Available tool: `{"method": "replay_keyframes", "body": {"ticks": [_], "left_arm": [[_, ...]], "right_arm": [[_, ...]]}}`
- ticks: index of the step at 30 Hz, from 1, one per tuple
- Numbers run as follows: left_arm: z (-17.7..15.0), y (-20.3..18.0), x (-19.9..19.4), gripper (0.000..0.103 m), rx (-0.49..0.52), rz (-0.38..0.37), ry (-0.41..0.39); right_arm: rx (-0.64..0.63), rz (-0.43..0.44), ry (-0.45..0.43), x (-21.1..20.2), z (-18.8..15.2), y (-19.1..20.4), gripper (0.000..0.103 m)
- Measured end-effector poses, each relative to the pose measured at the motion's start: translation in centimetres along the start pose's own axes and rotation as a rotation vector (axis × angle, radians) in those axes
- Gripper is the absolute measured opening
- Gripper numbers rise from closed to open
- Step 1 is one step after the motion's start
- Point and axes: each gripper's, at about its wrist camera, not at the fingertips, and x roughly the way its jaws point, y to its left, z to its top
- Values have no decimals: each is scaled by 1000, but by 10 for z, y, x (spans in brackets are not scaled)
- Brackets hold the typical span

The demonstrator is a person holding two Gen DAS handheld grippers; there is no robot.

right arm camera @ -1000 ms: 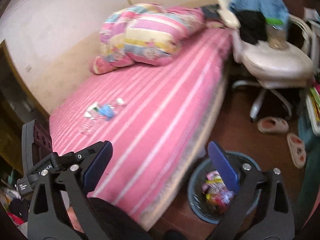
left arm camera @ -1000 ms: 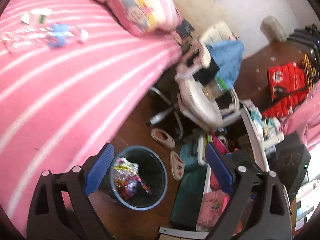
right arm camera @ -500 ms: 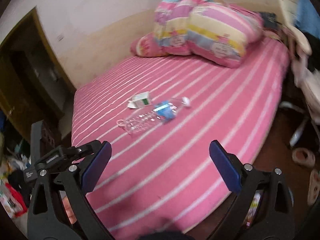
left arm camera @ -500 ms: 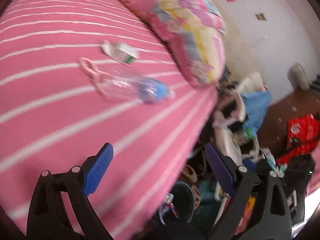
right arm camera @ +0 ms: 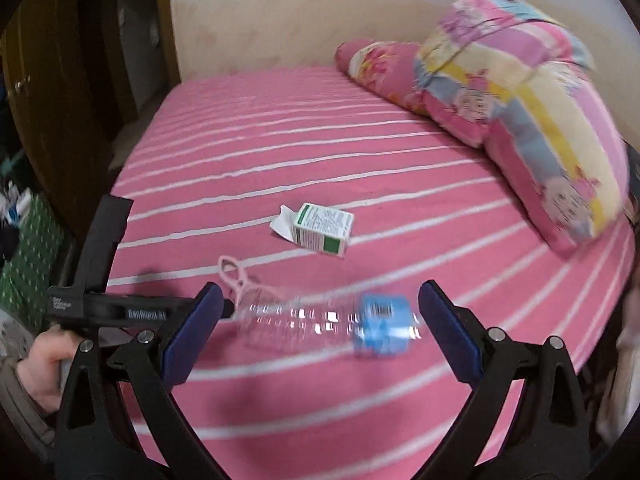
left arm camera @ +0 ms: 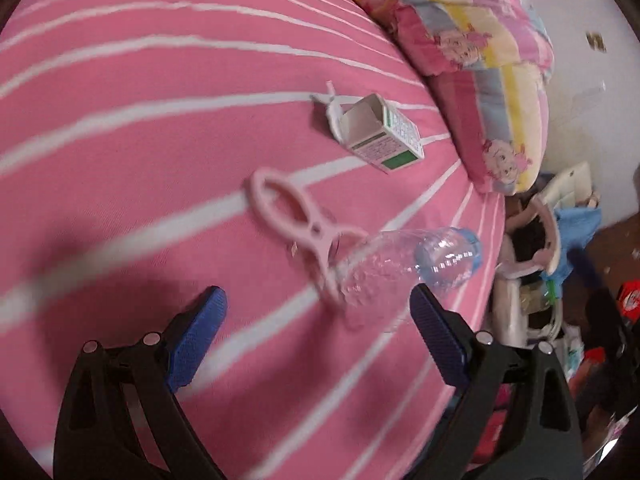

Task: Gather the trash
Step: 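Grasp the pink clip with the left tool while the right tool grasps the white medicine box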

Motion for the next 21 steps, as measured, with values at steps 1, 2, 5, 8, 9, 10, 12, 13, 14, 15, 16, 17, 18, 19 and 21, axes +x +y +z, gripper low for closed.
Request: {"method": "replay_keyframes", "body": {"ticks": [1,2,5,8,9,10,12,13,14,15,16,17,18,19,21], "left_arm": [[7,-4,6,89,31,10,5],[10,-6,10,89,41,12,10],[22,-16,24,77,96,54,22],[30,-23,35,71,166,113,36],[32,-23,37,68,184,131,38],[34,-24,39,62,202,149,39],[39,-22,40,58,216,155,42],[42,-19,40,58,215,143,46],[44,-18,39,54,212,138,47],[46,-16,38,51,208,139,45],[48,-14,37,48,206,138,44],[50,-12,37,46,206,134,43],[51,-12,37,45,209,133,42],[51,-13,37,44,210,136,41],[50,-15,36,42,216,149,40]], "right_arm": [[-4,-1,15,9,5,-3,97],[-7,1,38,20,9,-5,97],[-19,7,94,59,28,-10,97],[-39,10,165,99,42,-15,97],[-44,7,175,106,44,-15,97],[-54,3,185,117,48,-15,97],[-57,7,220,136,53,-16,97],[-55,15,234,148,57,-16,97],[-56,25,254,159,59,-16,97],[-58,18,267,166,59,-17,97],[-60,4,290,177,61,-18,97],[-52,15,310,186,60,-19,97],[-46,24,322,191,61,-18,97],[-39,31,339,198,60,-18,95],[-24,47,361,207,58,-17,76]]}}
